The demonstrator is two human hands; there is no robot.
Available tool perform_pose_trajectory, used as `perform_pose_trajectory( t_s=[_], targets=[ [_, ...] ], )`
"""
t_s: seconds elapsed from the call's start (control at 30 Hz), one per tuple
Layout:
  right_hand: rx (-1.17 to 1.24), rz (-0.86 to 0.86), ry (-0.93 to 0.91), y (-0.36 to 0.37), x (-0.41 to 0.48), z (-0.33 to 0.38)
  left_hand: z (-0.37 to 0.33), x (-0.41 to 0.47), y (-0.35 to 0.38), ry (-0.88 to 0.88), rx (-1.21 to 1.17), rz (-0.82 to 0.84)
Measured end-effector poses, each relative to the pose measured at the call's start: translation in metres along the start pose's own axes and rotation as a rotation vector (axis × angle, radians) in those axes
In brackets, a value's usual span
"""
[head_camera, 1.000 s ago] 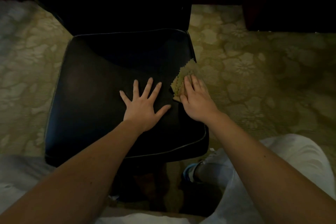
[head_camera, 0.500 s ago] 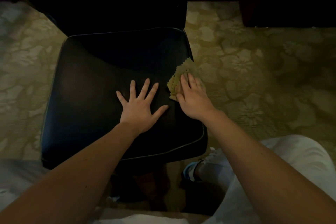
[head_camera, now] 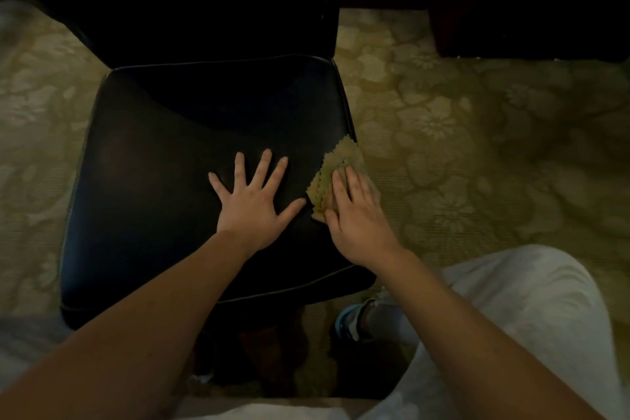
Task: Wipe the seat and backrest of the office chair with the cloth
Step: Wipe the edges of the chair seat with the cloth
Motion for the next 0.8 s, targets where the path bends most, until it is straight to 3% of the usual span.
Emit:
perform_pose_trajectory(
  t_s=[0.3,0.6,0.8],
  targets=[
    [0.011,0.117,0.118,-0.024,0.046,0.007,-0.002,0.002,0.001,0.016,-0.064,-0.012],
    [-0.022,0.106,0.147,-0.009,0.002,0.015,0.0,0.004,0.0,0.031,-0.04,0.031],
    [-0.01,0.174,0.133,-0.022,0.03,0.012,0.002,0.003,0.001,0.048,-0.055,0.019]
  ],
)
Point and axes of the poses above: each hand's wrist, its own x-axis towards the middle knuckle, its own y-axis out of the palm, z = x × y, the point moved 2 cm from there along x, towards the middle knuckle, and after that the axes turned 11 degrees about -x, right-handed, at the moved point
